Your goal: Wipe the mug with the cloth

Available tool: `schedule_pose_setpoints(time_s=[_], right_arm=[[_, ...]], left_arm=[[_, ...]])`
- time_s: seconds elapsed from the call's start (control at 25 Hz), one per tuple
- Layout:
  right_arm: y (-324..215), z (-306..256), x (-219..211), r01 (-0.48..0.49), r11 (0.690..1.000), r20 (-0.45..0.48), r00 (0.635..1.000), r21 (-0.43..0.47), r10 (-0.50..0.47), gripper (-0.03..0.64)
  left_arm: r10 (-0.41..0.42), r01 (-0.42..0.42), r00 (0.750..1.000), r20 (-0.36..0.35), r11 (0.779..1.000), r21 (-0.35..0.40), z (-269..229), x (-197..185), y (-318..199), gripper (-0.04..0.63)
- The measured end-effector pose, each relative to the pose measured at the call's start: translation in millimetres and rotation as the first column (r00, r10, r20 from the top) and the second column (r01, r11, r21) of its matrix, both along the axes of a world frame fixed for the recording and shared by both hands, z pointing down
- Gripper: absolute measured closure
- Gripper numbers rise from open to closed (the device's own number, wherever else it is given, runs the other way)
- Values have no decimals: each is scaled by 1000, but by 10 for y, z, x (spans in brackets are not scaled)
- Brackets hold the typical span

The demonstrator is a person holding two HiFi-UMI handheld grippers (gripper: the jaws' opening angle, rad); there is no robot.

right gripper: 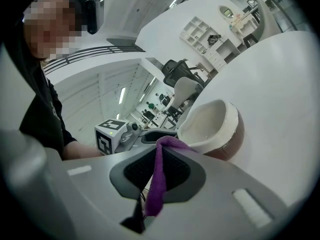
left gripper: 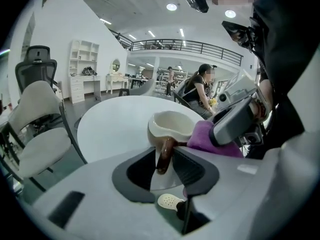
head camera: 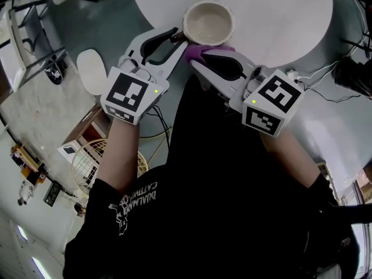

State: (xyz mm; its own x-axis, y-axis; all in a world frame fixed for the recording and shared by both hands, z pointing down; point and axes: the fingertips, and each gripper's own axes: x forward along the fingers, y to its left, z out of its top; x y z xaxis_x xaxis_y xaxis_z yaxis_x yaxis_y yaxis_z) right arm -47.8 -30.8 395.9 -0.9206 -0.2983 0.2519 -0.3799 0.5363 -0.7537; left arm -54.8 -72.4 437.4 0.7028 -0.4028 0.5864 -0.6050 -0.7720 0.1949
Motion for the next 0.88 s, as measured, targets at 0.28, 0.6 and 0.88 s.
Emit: schedule_pose_setpoints(time_s=[0.28, 0.6, 0.88], right_arm=[[17, 30, 159, -28, 999, 11, 1000, -15, 28, 584], [-47, 70, 332, -64, 998, -10, 998, -16, 64, 584], [-128, 119, 481, -109, 994, -28, 994, -18, 109, 583]], left_arm=[[61, -62, 997, 43, 997, 41, -18, 42, 53, 503], [113, -115, 992, 49, 993, 32, -3, 51, 75, 517], [132, -132, 991, 22, 991, 11, 13, 72, 96, 529]])
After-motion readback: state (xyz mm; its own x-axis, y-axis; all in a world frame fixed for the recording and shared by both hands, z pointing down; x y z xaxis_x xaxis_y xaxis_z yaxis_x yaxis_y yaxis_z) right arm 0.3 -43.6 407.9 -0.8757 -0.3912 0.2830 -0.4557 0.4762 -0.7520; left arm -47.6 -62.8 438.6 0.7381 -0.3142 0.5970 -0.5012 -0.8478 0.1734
